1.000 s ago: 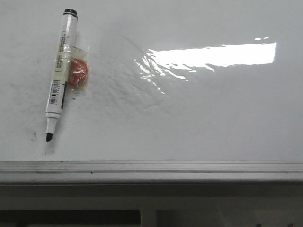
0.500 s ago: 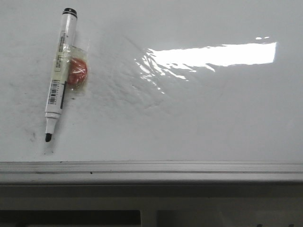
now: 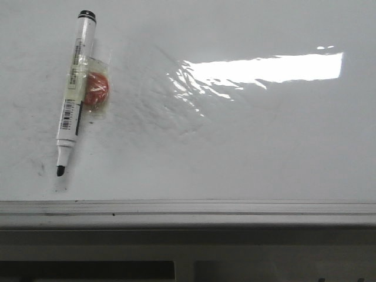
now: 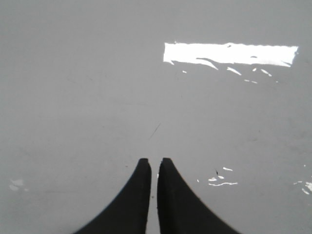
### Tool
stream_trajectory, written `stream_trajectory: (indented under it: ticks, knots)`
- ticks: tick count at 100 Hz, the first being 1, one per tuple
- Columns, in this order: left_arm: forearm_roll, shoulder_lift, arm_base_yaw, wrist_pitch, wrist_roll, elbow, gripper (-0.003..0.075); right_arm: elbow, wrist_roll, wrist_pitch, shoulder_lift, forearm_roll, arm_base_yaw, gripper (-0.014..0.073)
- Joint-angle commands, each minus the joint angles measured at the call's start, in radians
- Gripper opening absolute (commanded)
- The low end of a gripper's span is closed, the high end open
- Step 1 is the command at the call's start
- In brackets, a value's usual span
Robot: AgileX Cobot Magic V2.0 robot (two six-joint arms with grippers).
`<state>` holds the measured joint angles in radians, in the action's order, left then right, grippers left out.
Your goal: Write number 8 on whiteboard
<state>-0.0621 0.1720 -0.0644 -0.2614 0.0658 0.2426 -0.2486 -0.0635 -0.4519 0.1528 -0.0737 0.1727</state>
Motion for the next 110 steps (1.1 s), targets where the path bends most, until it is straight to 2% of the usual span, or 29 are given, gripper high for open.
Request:
stream_trajectory:
  ticks: [1,13,20,25,44,64,84,92,110]
  knots:
    - [0.001,0.046,-0.005,0.079,0.004,0.035,0.0097,-0.039,-0.002,0.058,0.023,-0.006,-0.012,-0.0064]
    - [-0.022,0.085,-0.005,0.170,0.007,0.022,0.0307,-0.035,0.001,0.070,0.023,0.003,-0.022,-0.0064]
    - [-0.049,0.105,-0.005,0.205,0.002,0.022,0.0379,-0.033,0.001,0.065,0.023,0.001,-0.032,-0.0064]
    - [-0.026,0.119,-0.013,0.205,-0.023,0.026,0.0399,-0.033,0.001,0.064,0.023,0.001,-0.036,-0.0064]
    - [-0.026,0.151,-0.132,0.205,-0.055,0.029,0.0400,-0.033,0.001,0.064,0.023,0.001,-0.041,-0.0064]
    - [-0.026,0.207,-0.382,0.235,-0.055,0.029,0.0400,-0.033,0.001,0.064,0.023,0.001,-0.041,-0.0064]
    - [-0.024,0.308,-0.617,0.358,-0.055,0.029,0.0400,-0.033,0.001,0.064,0.023,0.001,-0.041,-0.0064]
    - [-0.024,0.374,-0.678,0.416,-0.055,0.029,0.0400,-0.033,0.001,0.060,0.023,0.001,-0.041,-0.0064]
    - [-0.034,0.532,-0.742,0.571,-0.051,0.031,0.0400,-0.033,0.001,0.055,0.023,0.001,-0.041,-0.0064]
